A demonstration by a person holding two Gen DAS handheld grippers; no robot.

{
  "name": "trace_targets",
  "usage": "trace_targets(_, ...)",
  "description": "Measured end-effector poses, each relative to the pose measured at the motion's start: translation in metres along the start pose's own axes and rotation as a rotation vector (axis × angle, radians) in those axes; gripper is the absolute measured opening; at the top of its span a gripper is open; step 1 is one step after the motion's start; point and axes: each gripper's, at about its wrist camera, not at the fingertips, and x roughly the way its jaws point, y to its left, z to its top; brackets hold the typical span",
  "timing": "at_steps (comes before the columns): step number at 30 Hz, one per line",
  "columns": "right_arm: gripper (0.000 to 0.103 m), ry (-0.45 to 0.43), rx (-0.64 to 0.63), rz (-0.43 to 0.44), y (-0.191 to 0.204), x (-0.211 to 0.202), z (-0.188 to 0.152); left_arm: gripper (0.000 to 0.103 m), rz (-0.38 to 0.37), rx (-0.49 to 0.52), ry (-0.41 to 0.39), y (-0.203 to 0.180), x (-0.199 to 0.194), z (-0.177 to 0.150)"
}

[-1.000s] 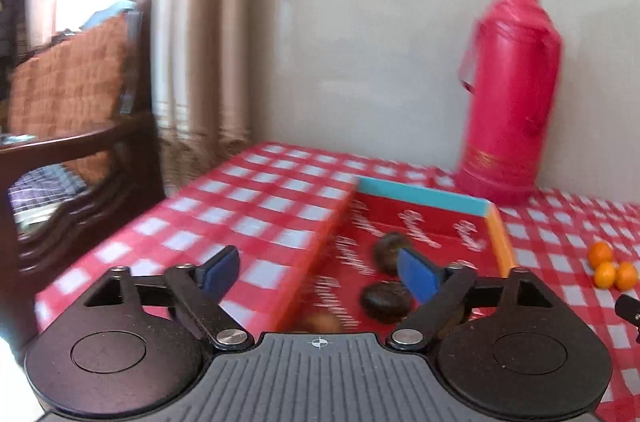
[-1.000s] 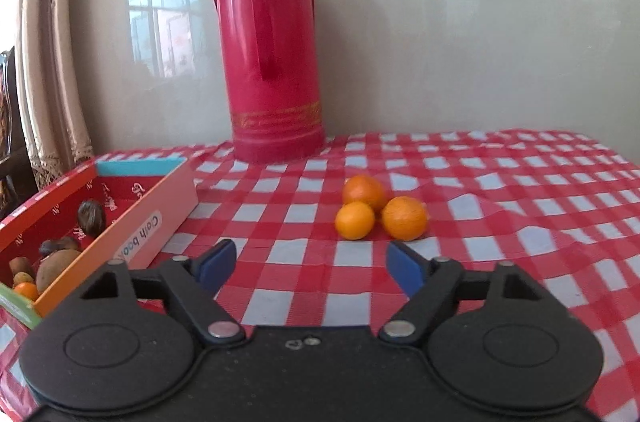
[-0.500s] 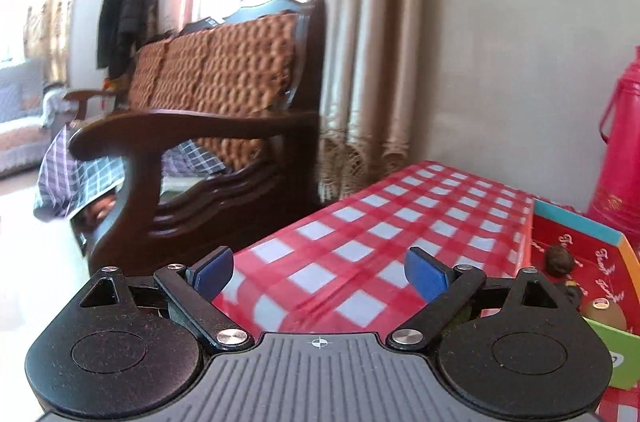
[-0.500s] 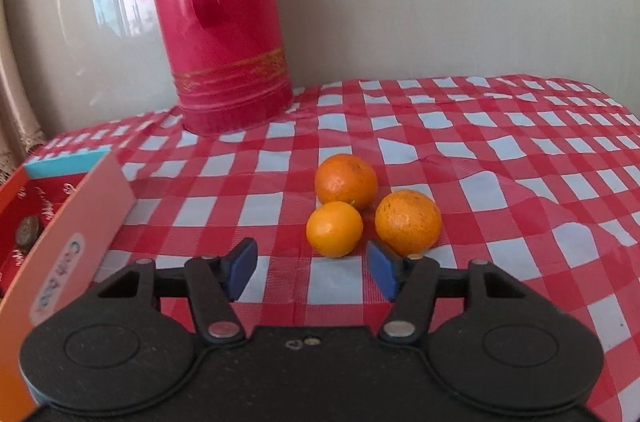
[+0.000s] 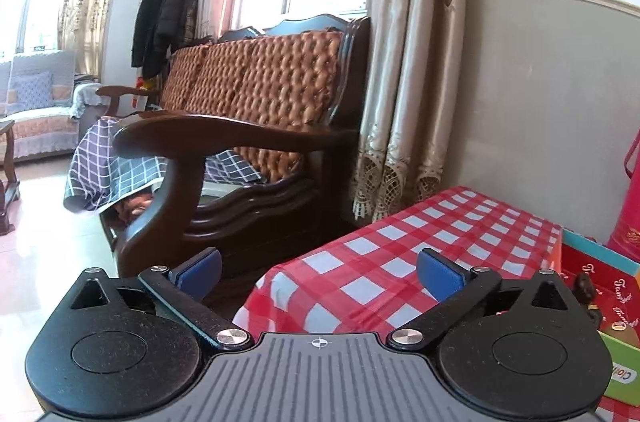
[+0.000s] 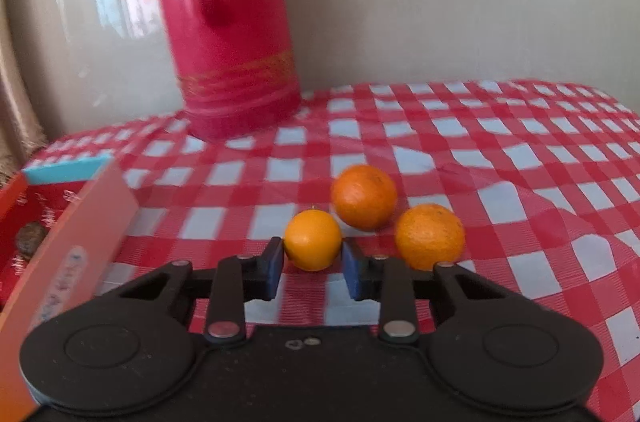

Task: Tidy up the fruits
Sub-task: 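Grasp the small orange with the right gripper, then carry the small orange into the red box and release it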

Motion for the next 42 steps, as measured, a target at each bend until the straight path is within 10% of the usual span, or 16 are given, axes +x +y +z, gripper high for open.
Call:
trace_targets(18, 0.023, -0.068, -0.222, 0.432, 0.128, -0.063, -0.014, 0.103, 0.108, -0.083, 0.013, 0.039, 0.001, 0.0)
trace_targets(28, 0.033, -0.039, -0.266, 0.42, 0.149, -0.066, -0.02, 0.103, 0.126, -0.119, 0.025, 0.052, 0.003, 0.0)
trace_targets(32, 0.063, -0.075, -0.266, 0.405, 0.146, -0.072, -0.019, 0.103, 0.115, -0.105, 0.026, 0.048, 0.005, 0.0)
trace_targets(42, 0.071, -0.164, -0.287, 0.332, 0.13, -0.097, -0.018, 0.103, 0.057, -0.043, 0.036, 0.019, 0.004, -0.002)
